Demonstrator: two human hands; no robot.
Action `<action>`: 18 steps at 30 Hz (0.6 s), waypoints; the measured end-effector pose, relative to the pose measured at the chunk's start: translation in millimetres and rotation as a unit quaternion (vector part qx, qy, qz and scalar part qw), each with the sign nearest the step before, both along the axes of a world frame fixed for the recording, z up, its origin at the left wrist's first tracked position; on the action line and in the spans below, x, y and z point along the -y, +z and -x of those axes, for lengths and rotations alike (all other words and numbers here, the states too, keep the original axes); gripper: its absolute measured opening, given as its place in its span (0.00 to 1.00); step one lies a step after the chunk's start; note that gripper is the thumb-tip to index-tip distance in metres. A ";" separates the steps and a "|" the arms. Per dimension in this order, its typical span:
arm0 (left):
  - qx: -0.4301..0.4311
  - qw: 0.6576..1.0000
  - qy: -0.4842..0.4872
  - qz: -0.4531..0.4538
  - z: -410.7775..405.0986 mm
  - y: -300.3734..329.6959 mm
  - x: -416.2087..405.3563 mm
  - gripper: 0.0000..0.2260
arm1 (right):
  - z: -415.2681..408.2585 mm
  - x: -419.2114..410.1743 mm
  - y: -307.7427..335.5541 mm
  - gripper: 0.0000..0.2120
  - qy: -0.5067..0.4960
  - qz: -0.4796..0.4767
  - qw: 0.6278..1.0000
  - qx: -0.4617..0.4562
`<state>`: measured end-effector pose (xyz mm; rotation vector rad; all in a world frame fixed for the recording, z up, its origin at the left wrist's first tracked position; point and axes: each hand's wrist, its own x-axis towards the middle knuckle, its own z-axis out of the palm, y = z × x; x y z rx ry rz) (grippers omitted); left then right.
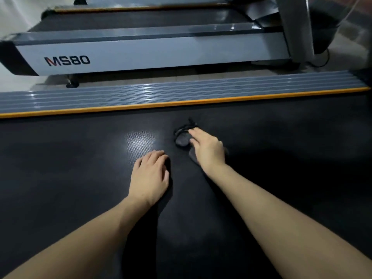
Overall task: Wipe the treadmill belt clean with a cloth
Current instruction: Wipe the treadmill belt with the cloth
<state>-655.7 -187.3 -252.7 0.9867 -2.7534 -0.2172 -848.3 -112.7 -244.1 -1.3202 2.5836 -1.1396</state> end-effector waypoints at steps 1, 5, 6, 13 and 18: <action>0.001 1.000 0.008 -0.008 -7.6 -0.2 -8.0 0.21 | -14.6 -13.6 -1.1 0.15 0.015 0.014 1.000 -0.007; 0.008 1.000 0.025 -0.014 -18.3 -3.7 -33.0 0.23 | -48.2 -76.3 -10.7 0.17 0.078 0.009 0.996 -0.052; 0.007 0.999 0.034 -0.019 -17.0 -3.8 -37.7 0.24 | -44.4 -83.4 -10.2 0.18 0.081 0.000 0.995 -0.063; 0.015 0.997 0.066 -0.023 -14.9 -12.2 -63.7 0.28 | 61.3 -159.6 8.0 0.18 -0.142 -0.108 0.982 -0.064; 0.016 0.997 0.068 -0.024 -10.4 -13.4 -62.2 0.28 | 32.5 -129.1 9.0 0.16 -0.305 -0.138 0.942 -0.028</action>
